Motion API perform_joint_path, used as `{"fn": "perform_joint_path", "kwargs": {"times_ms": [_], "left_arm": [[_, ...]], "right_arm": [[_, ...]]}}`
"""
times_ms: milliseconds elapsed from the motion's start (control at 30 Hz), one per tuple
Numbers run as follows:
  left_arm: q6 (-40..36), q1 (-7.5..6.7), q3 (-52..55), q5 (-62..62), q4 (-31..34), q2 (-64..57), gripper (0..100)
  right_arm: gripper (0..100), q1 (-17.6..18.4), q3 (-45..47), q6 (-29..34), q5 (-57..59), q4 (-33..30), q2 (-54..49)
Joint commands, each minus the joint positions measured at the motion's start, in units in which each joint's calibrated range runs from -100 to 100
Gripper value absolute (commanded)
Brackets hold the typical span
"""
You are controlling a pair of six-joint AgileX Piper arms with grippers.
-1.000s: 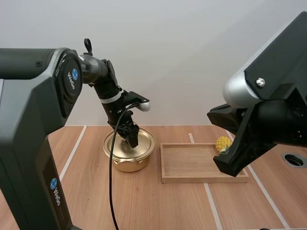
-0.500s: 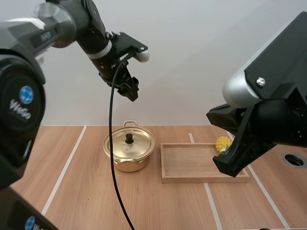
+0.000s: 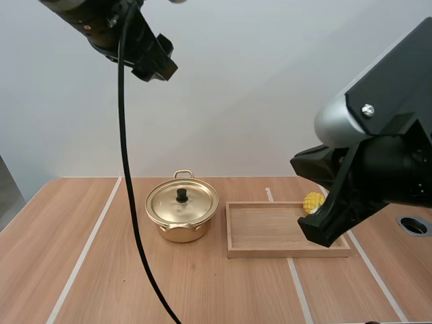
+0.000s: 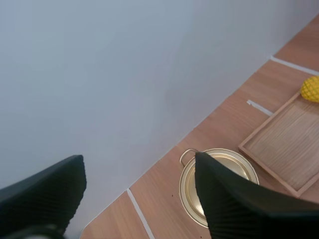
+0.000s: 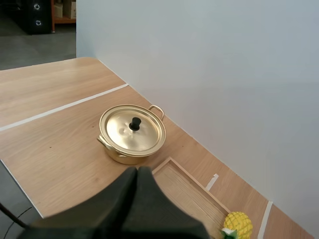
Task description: Open the pot, put the grape inside, and close it
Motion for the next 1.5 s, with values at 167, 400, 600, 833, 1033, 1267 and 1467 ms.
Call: {"fn": "perform_joint_path", "kwargs": {"times_ms": [167, 400, 600, 833, 1033, 1267, 1467], "left_arm": [[-6.2, 0.11, -0.6, 0.2, 1.2, -13.1, 100], [-10.9, 0.11, -0.6, 0.2, 5.3, -20.8, 0], [-13.5, 0.11, 2.6, 0.2, 5.3, -26.9, 0], [-17.4, 0.11, 17.2, -14.5, 5.2, -37.9, 0], [-26.3, 0.11, 30.0, -26.0, 11.4, -43.9, 0], [-41.1, 0.11, 42.8, -37.1, 24.3, -49.4, 0], [-43.0, 0.82, 53.5, -45.6, 24.5, -54.3, 0]], "right_arm": [[0, -0.2, 0.2, 2.2, 0.0, 0.1, -1.0], [0, -0.2, 0.2, 5.5, 0.0, 0.1, -1.0], [0, -2.9, 0.2, 6.3, 0.0, 0.1, -1.1], [0, -7.8, 0.2, 8.7, 0.0, 0.1, -5.6], [0, -11.7, 0.2, 14.5, -5.1, -4.8, -7.8], [0, -14.3, 4.1, 16.9, -20.0, -6.3, -12.5], [0, -14.6, 14.5, 17.9, -29.1, -6.4, -14.7]]}}
